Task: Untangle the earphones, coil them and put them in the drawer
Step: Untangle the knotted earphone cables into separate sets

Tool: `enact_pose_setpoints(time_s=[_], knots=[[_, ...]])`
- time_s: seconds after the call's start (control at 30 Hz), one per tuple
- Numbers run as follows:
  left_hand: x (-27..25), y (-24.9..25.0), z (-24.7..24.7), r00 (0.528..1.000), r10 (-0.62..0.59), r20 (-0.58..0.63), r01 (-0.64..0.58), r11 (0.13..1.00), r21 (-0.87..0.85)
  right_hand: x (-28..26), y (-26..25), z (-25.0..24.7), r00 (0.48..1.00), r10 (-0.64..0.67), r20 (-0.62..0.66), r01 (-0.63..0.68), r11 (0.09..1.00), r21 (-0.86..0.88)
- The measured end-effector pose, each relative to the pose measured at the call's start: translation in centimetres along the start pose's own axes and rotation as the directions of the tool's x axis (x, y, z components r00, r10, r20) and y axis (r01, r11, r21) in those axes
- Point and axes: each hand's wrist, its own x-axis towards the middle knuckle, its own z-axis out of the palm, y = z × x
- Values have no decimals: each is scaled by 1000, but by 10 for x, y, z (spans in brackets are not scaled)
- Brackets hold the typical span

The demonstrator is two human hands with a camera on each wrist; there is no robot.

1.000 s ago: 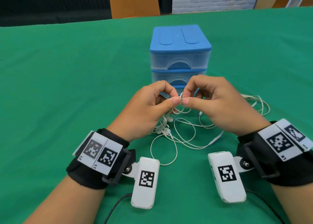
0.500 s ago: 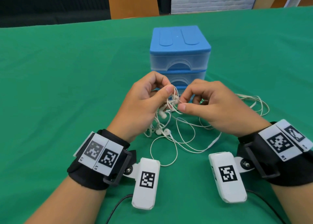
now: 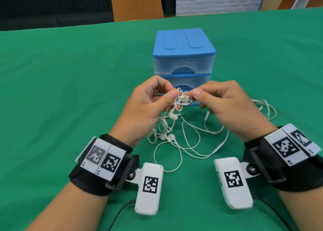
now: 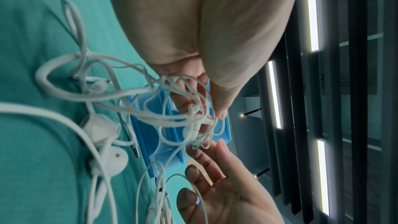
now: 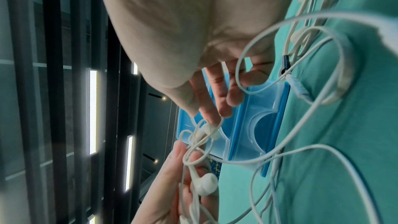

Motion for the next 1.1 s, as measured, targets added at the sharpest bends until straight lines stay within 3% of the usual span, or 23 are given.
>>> enact_pose_setpoints(time_s=[0.27, 0.5, 0.63, 0.77, 0.97, 1.1], knots=[[0, 0, 0, 999, -9, -51, 10, 999, 37, -3, -2, 2, 991, 42, 130, -47, 998, 38], [-2, -1, -1, 994, -108, -23, 110, 992, 66, -3, -5, 0, 997, -8, 83, 7, 1000, 10], [-1, -3, -4, 989, -93, -115, 104, 990, 97, -3, -5, -2, 987, -71, 144, 76, 997, -29], [-1, -2, -3, 989, -82, -126, 94, 991, 92, -4, -6, -3, 975, -71, 213, 86, 994, -62], [-1, 3, 0, 996, -49, -68, 54, 996, 64, 0, -7, -4, 992, -128, 3, 128, 992, -16], [-2, 4, 1, 998, -56, -23, 57, 998, 21, -4, -12, -2, 990, -113, 88, 116, 993, -20]])
